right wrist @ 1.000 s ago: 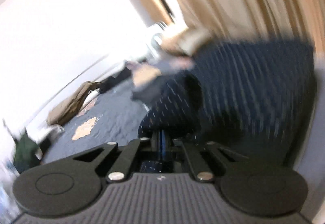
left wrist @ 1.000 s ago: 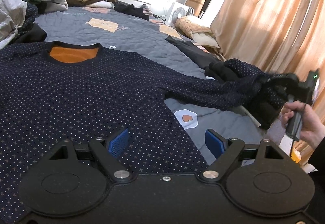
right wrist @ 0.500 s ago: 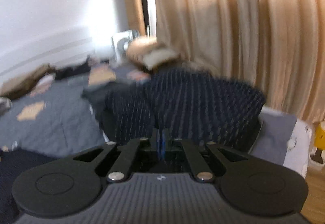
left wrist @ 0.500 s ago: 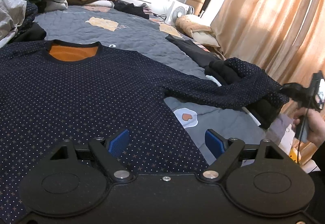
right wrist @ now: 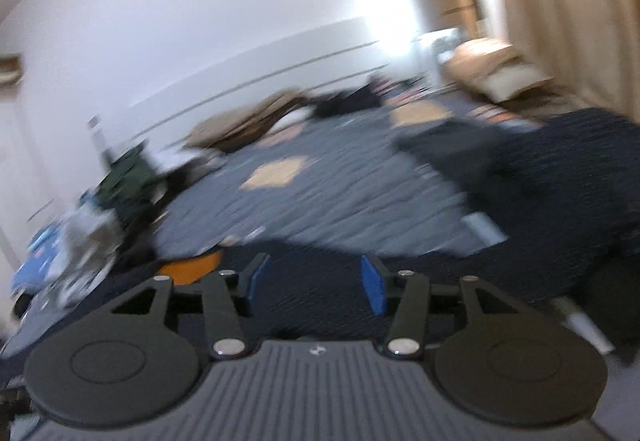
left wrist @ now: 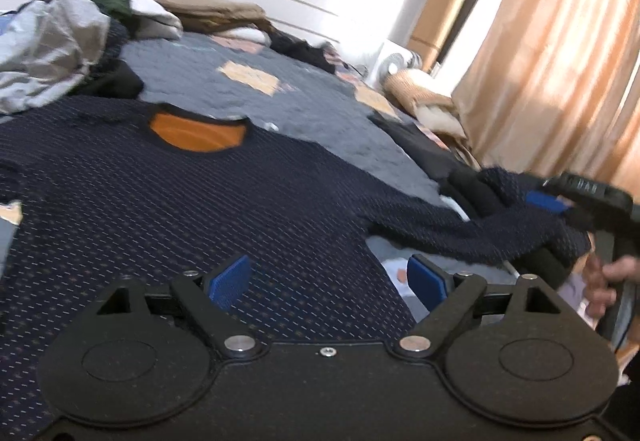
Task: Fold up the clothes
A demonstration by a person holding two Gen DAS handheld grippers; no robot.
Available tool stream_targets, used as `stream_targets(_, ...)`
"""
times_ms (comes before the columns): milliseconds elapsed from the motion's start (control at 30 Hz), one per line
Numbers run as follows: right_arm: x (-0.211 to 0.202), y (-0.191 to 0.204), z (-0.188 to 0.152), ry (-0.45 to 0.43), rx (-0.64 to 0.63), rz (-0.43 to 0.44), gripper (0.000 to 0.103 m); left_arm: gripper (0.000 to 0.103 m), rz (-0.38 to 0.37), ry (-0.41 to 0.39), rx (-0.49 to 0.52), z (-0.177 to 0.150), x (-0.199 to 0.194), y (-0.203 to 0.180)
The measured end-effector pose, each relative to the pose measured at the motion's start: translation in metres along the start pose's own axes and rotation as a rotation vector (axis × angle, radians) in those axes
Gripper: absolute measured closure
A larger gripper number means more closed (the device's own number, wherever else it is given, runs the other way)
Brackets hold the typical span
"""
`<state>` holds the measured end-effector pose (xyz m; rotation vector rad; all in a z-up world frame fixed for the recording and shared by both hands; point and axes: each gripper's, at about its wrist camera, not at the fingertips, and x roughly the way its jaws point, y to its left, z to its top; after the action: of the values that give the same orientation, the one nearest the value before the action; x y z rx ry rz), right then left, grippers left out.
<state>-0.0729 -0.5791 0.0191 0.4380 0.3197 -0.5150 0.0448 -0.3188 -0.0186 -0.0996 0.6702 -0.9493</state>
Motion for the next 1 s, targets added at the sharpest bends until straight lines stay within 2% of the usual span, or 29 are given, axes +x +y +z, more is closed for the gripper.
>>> stream_targets(133,0.034,0.038,-0.020,0.112,-0.029,0.107,0.053,0.017,0.060,-0.017,-0.031,0.006,-0.010,0.021)
stream_targets(267,0.048,0.059,-0.052,0.216,-0.097,0.105,0.053,0.017,0.140,-0.012,-0.059,0.009,-0.020,0.048)
stream_targets(433,0.030,0.054,-0.074,0.321,-0.122,0.080,0.053,0.017,0.223,-0.001,-0.083,0.008,-0.037,0.085)
stream_targets(667,-0.021,0.031,-0.104,0.389,-0.101,0.153,0.053,0.017,0.255,0.075,-0.084,-0.018,-0.081,0.118)
stream_targets(1000,-0.081,0.023,-0.144,0.477,-0.087,0.142,0.053,0.016,0.294,0.196,-0.069,-0.061,-0.149,0.158)
